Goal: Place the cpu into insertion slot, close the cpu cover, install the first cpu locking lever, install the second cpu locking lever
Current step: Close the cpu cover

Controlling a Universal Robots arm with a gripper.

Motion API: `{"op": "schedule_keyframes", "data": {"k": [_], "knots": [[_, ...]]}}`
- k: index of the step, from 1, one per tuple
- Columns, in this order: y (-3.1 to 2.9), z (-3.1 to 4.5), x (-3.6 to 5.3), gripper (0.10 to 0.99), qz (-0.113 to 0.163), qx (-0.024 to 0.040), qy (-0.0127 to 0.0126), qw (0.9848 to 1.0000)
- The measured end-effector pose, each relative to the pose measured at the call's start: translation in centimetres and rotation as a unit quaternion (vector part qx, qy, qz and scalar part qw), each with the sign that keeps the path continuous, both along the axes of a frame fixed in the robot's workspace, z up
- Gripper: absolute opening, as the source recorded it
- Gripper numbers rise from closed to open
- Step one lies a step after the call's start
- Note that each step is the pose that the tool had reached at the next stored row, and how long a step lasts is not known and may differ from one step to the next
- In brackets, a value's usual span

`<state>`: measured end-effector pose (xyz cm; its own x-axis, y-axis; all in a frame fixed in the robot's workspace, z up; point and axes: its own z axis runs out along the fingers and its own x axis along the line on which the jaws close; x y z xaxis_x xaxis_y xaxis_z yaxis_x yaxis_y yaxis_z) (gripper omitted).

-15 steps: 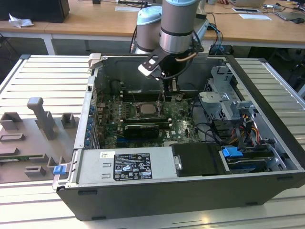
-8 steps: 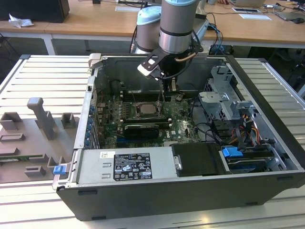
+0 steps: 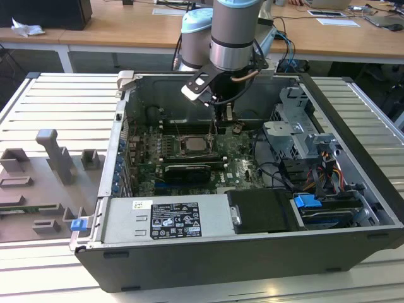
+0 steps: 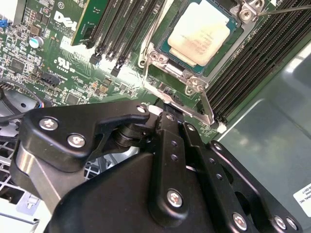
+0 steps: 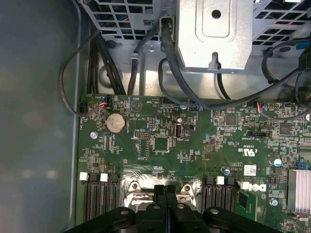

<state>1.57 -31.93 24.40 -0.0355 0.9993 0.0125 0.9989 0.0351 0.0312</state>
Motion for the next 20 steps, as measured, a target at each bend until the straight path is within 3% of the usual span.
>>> {"op": "schedule_keyframes", "data": {"k": [20], "knots": [[0.00,-0.04,-0.80,0.106,0.000,0.0000,0.0000,1.0000]]}}
